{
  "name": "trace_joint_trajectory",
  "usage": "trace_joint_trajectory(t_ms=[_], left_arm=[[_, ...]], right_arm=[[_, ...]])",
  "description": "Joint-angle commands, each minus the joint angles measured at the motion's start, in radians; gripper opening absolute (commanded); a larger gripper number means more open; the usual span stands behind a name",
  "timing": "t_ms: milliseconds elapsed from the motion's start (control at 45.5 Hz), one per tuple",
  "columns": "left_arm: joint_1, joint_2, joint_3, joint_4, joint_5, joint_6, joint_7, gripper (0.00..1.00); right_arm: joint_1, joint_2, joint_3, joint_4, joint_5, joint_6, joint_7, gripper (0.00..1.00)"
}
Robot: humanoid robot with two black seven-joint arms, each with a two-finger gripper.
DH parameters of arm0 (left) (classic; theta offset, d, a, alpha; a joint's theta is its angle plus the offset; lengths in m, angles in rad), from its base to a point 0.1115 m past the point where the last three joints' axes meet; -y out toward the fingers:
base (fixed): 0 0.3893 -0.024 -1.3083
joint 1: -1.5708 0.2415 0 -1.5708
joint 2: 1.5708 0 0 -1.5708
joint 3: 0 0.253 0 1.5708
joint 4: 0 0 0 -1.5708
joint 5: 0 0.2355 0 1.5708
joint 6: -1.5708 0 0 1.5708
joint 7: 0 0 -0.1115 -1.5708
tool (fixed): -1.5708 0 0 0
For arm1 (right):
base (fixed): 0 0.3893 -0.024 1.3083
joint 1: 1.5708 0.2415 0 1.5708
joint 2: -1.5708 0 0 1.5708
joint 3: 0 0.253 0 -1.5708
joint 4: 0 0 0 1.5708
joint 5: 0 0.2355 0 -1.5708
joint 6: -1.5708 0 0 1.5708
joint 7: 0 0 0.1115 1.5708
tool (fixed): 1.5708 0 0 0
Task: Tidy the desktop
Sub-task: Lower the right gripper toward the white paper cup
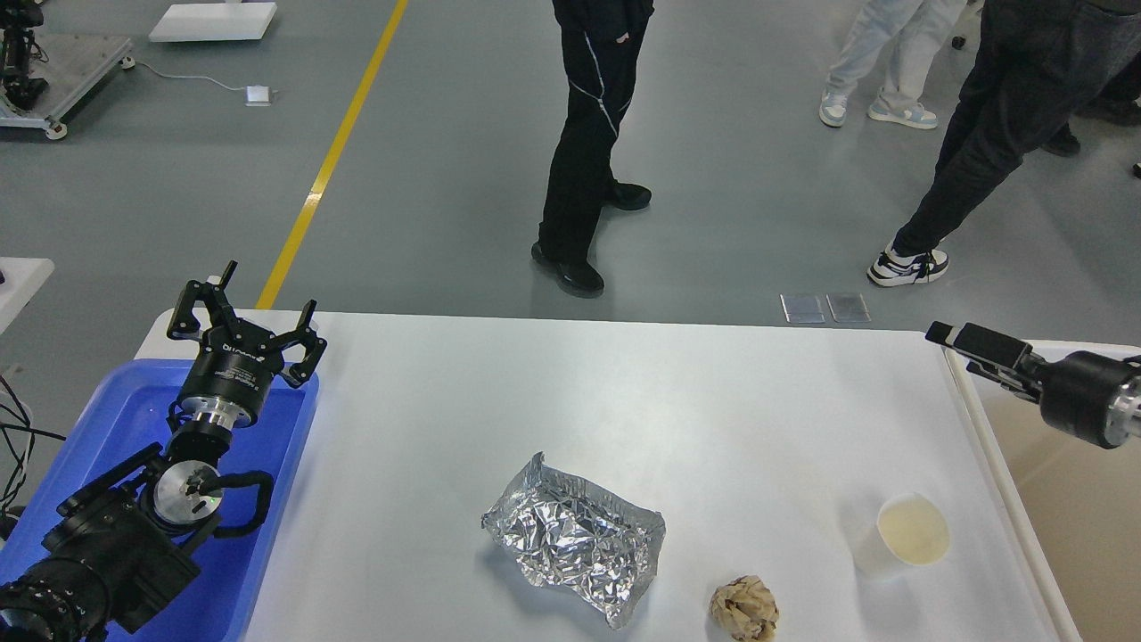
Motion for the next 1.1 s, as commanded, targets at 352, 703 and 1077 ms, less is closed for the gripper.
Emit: trace_joint_trajectory(t_ms=[352, 703, 1077], left_arm=[[0.000, 0.000, 0.000, 0.000, 0.000, 0.000, 0.000, 1.00], [-0.001, 0.000, 0.000, 0.000, 0.000, 0.000, 0.000, 1.00], [0.000, 0.000, 0.000, 0.000, 0.000, 0.000, 0.000, 1.00]], right_arm=[[0.461, -0.027, -0.720, 0.135, -0.457, -0.002, 0.051, 0.99], [0.459, -0.041, -0.715, 0.276, -0.490, 0.000, 0.090, 0.99], [0.286, 0.058, -0.666, 0.094, -0.407, -0.054, 0.084, 0.99]])
